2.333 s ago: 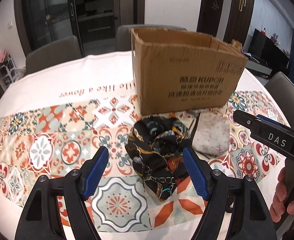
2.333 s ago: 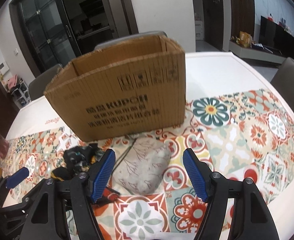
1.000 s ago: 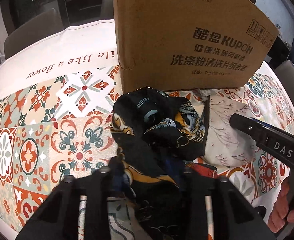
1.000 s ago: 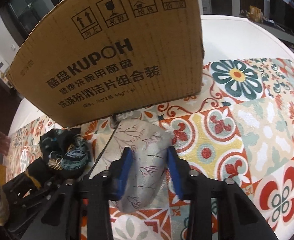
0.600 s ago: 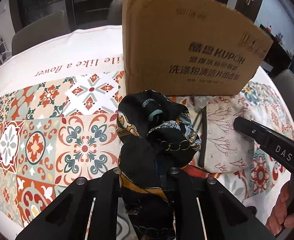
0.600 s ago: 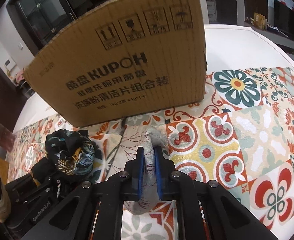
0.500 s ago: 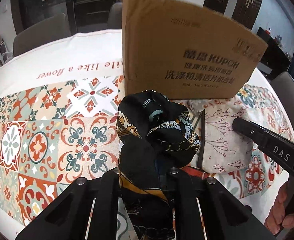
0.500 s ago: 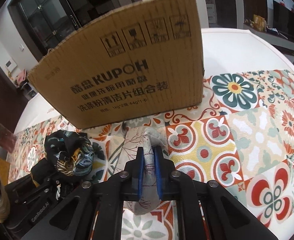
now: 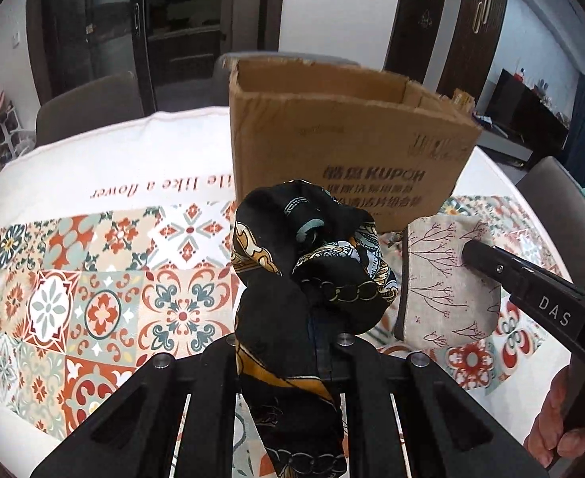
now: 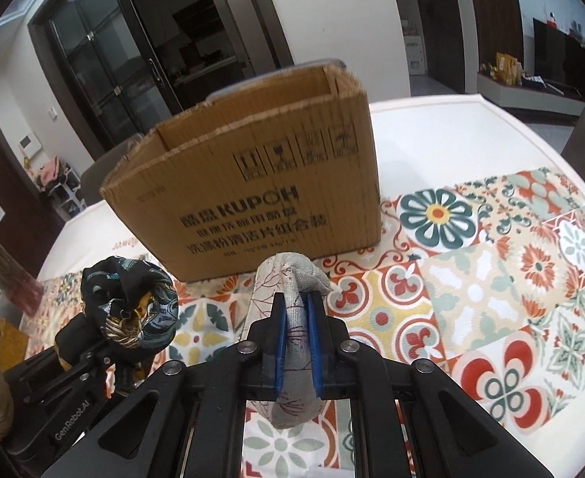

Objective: Organize soft objects
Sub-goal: 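Lift the scarf and pouch and carry both over the cardboard box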

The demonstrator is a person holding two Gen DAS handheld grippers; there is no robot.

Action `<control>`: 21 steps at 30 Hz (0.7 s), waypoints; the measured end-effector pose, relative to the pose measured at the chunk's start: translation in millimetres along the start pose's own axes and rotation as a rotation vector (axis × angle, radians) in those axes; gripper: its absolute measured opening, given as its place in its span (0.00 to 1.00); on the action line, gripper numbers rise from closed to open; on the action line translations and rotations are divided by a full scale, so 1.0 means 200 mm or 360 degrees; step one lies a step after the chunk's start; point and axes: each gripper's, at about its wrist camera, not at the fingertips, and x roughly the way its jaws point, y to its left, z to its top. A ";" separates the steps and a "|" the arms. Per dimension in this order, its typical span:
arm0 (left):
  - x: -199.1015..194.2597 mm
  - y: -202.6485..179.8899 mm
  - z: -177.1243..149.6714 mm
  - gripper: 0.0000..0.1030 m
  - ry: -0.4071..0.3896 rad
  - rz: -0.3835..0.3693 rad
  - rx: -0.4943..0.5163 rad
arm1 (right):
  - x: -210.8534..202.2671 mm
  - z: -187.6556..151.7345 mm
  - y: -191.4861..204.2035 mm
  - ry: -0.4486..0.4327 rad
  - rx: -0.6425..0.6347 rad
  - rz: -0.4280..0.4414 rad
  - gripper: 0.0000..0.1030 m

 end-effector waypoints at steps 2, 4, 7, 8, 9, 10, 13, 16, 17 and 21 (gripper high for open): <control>-0.04 -0.01 0.01 0.13 -0.0029 -0.0019 0.0009 | -0.04 0.01 0.01 -0.0027 -0.0003 0.0002 0.11; -0.09 -0.01 0.03 0.13 -0.0067 -0.0025 0.0024 | -0.08 0.02 0.02 -0.0050 -0.0009 0.0007 0.11; -0.13 -0.02 0.07 0.13 -0.0117 -0.0031 0.0047 | -0.15 0.05 0.02 -0.0095 -0.0020 0.0017 0.11; -0.15 -0.03 0.08 0.13 -0.0138 -0.0043 0.0061 | -0.16 0.06 0.03 -0.0109 -0.0023 0.0022 0.11; -0.17 -0.03 0.09 0.13 -0.0153 -0.0044 0.0070 | -0.18 0.07 0.03 -0.0130 -0.0025 0.0026 0.11; -0.18 -0.04 0.10 0.13 -0.0170 -0.0040 0.0083 | -0.19 0.08 0.04 -0.0145 -0.0027 0.0027 0.11; -0.23 -0.04 0.14 0.13 -0.0211 -0.0042 0.0106 | -0.25 0.11 0.07 -0.0200 -0.0040 0.0028 0.11; -0.27 -0.05 0.18 0.13 -0.0266 -0.0039 0.0134 | -0.30 0.14 0.09 -0.0249 -0.0054 0.0033 0.11; -0.29 -0.05 0.20 0.13 -0.0281 -0.0038 0.0143 | -0.31 0.15 0.10 -0.0269 -0.0057 0.0035 0.11; -0.34 -0.06 0.27 0.13 -0.0350 -0.0034 0.0181 | -0.37 0.20 0.13 -0.0335 -0.0073 0.0037 0.11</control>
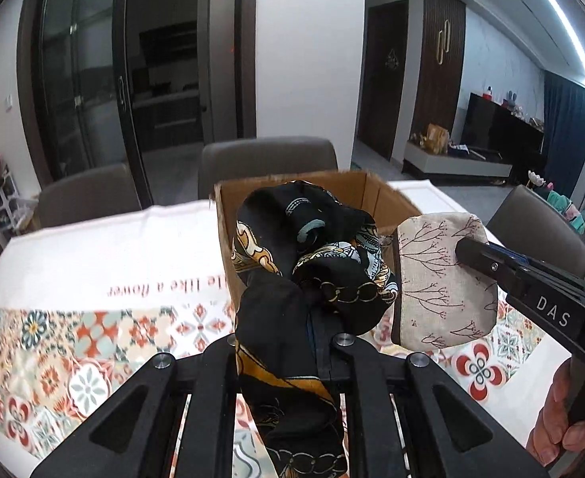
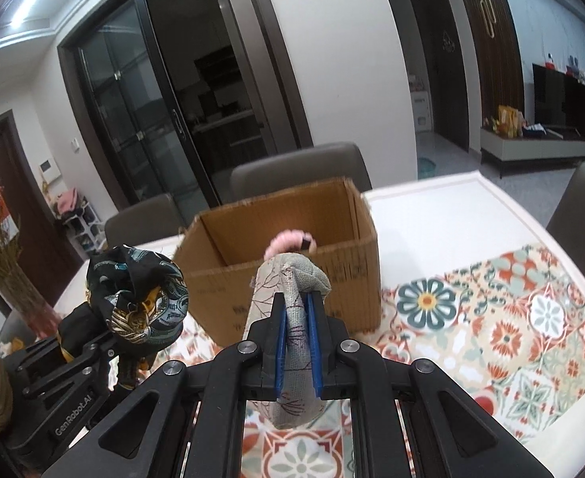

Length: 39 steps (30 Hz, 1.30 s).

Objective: Organize soft objects
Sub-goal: 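Lift the scarf and pouch and carry both over the cardboard box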

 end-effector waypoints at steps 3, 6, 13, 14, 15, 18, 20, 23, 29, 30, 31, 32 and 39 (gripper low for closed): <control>-0.02 0.01 0.06 0.13 -0.0047 0.0002 0.0025 | -0.03 0.06 0.01 -0.0047 -0.0011 0.0004 0.11; -0.03 0.00 0.12 0.13 -0.0090 0.0008 0.0039 | -0.05 0.12 0.02 -0.0100 -0.0024 0.0004 0.11; -0.07 0.00 0.26 0.13 -0.0185 0.0020 0.0094 | -0.08 0.23 0.06 -0.0209 -0.0064 0.0011 0.11; -0.06 0.00 0.29 0.13 -0.0198 0.0020 0.0102 | -0.08 0.25 0.06 -0.0220 -0.0069 0.0010 0.11; -0.06 0.00 0.31 0.13 -0.0205 0.0018 0.0106 | -0.08 0.27 0.06 -0.0230 -0.0074 0.0011 0.11; -0.05 0.00 0.38 0.13 -0.0236 0.0008 0.0122 | -0.08 0.31 0.06 -0.0265 -0.0078 0.0012 0.11; -0.04 0.00 0.43 0.13 -0.0250 -0.0008 0.0131 | -0.07 0.35 0.07 -0.0286 -0.0082 0.0015 0.11; -0.01 0.00 0.50 0.13 -0.0259 -0.0017 0.0139 | -0.05 0.41 0.06 -0.0303 -0.0080 0.0018 0.11; 0.10 0.01 0.62 0.13 -0.0279 0.0008 0.0162 | 0.01 0.51 0.07 -0.0327 -0.0107 -0.0008 0.11; 0.11 0.01 0.63 0.13 -0.0285 0.0010 0.0164 | 0.02 0.52 0.07 -0.0325 -0.0109 -0.0009 0.11; 0.13 0.01 0.65 0.13 -0.0291 0.0016 0.0164 | 0.04 0.53 0.06 -0.0320 -0.0114 -0.0010 0.11; 0.14 0.00 0.65 0.13 -0.0296 0.0015 0.0161 | 0.06 0.54 0.06 -0.0318 -0.0116 -0.0012 0.11; 0.29 0.02 0.73 0.13 -0.0270 0.0007 0.0130 | 0.19 0.60 0.03 -0.0258 -0.0077 -0.0005 0.11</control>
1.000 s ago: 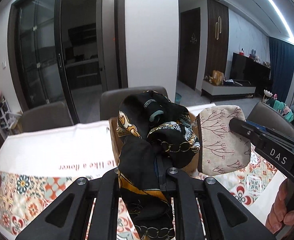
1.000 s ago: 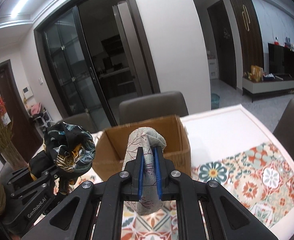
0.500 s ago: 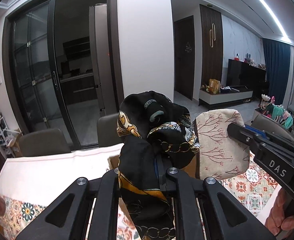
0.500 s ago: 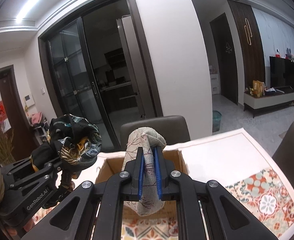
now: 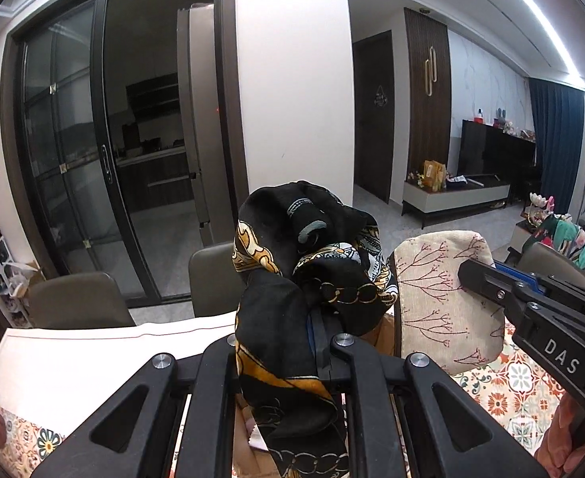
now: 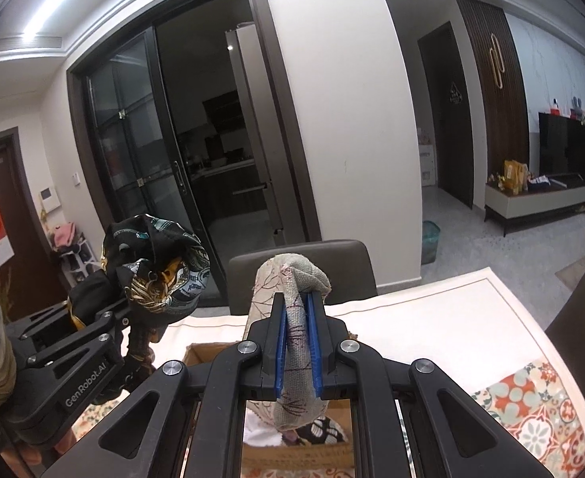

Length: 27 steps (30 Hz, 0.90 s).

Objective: Organize soft objects
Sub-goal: 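Lift the scarf and pouch and carry both over the cardboard box, then open both tools to drop the scarf and pouch into the box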

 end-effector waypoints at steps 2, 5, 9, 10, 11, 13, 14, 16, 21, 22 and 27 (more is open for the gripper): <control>0.05 0.00 0.00 0.13 0.0023 0.0013 -0.0003 | 0.05 -0.01 -0.01 0.0028 0.0007 0.0010 0.11; 0.12 0.00 -0.01 0.13 0.0055 0.0011 0.0006 | 0.13 -0.02 -0.02 0.0069 -0.0010 0.0005 0.11; 0.25 -0.02 -0.04 0.13 0.0154 0.0013 0.0032 | 0.23 -0.06 -0.04 0.0137 -0.0011 0.0020 0.11; 0.27 -0.02 -0.05 0.13 0.0174 0.0008 0.0023 | 0.26 -0.08 -0.04 0.0158 -0.0012 0.0017 0.11; 0.30 -0.02 -0.07 0.13 0.0205 0.0000 0.0009 | 0.29 -0.08 -0.06 0.0180 -0.0011 0.0014 0.11; 0.36 -0.02 -0.11 0.13 0.0264 -0.0015 -0.0010 | 0.34 -0.11 -0.07 0.0221 0.0007 0.0027 0.11; 0.38 -0.02 -0.13 0.13 0.0297 -0.0017 -0.0013 | 0.37 -0.12 -0.09 0.0250 0.0017 0.0034 0.11; 0.42 -0.03 -0.18 0.14 0.0361 -0.0020 -0.0003 | 0.41 -0.14 -0.10 0.0288 0.0018 0.0031 0.11; 0.50 -0.06 -0.31 0.15 0.0559 -0.0027 0.0026 | 0.49 -0.22 -0.12 0.0412 -0.0006 0.0027 0.11; 0.50 -0.07 -0.32 0.16 0.0582 -0.0025 0.0029 | 0.51 -0.23 -0.13 0.0427 -0.0004 0.0025 0.11; 0.51 -0.10 -0.38 0.30 0.0676 0.0012 0.0056 | 0.57 -0.28 -0.17 0.0554 -0.0039 0.0020 0.13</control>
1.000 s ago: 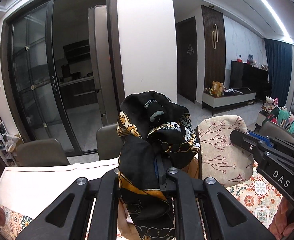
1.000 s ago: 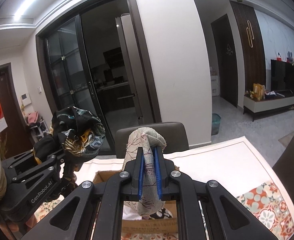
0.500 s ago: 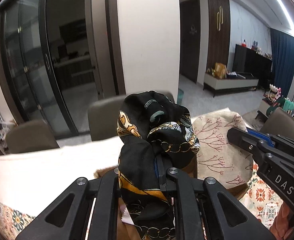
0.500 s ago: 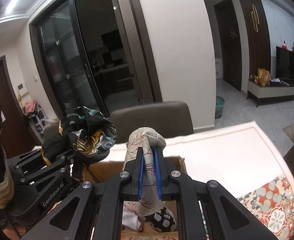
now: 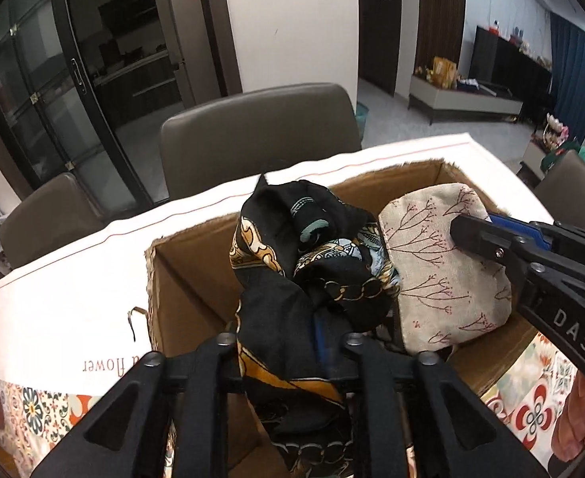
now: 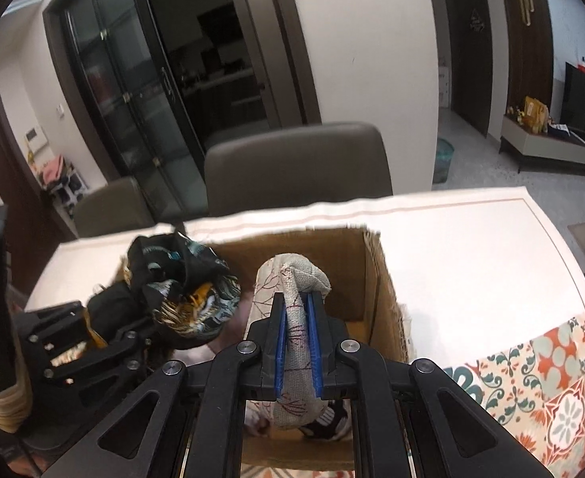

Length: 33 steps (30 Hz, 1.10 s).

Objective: Organize soft objects
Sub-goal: 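Open both tools to drop the scarf and pouch into the box, then move both tools back toward the brown hair tie and white cloth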

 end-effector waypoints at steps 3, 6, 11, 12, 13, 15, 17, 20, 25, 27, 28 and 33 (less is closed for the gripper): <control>0.00 -0.01 -0.01 0.51 0.0019 0.0030 -0.0001 | 0.01 -0.01 -0.02 0.0033 0.0012 0.0030 0.21; -0.03 -0.02 -0.02 0.58 0.0007 0.0042 0.0011 | -0.01 0.00 -0.03 0.0014 0.0006 0.0058 0.42; -0.12 0.00 -0.02 0.63 -0.0055 0.0110 -0.0001 | -0.12 0.00 -0.02 -0.0077 0.0013 -0.0007 0.44; -0.16 0.00 -0.03 0.63 -0.0073 0.0121 -0.0017 | -0.14 0.00 -0.02 -0.0083 0.0025 -0.0020 0.44; -0.19 0.00 -0.03 0.63 -0.0087 0.0140 -0.0035 | -0.15 0.00 -0.02 -0.0087 0.0033 -0.0033 0.44; -0.25 0.01 -0.05 0.63 -0.0117 0.0195 -0.0056 | -0.20 -0.02 -0.02 -0.0103 0.0050 -0.0052 0.44; -0.31 0.00 -0.07 0.64 -0.0162 0.0212 -0.0061 | -0.24 -0.03 -0.02 -0.0113 0.0060 -0.0071 0.44; -0.41 -0.02 -0.11 0.64 -0.0215 0.0242 -0.0078 | -0.32 -0.06 -0.02 -0.0136 0.0078 -0.0083 0.44; -0.56 -0.08 -0.20 0.65 -0.0292 0.0254 -0.0063 | -0.48 -0.15 -0.02 -0.0172 0.0066 -0.0112 0.44; -0.62 -0.11 -0.26 0.65 -0.0318 0.0221 -0.0046 | -0.55 -0.20 -0.02 -0.0193 0.0057 -0.0116 0.44; -0.64 -0.13 -0.28 0.65 -0.0324 0.0209 -0.0042 | -0.57 -0.22 -0.02 -0.0200 0.0054 -0.0118 0.44; -0.73 -0.21 -0.42 0.65 -0.0349 0.0136 -0.0026 | -0.70 -0.36 -0.02 -0.0214 0.0029 -0.0120 0.44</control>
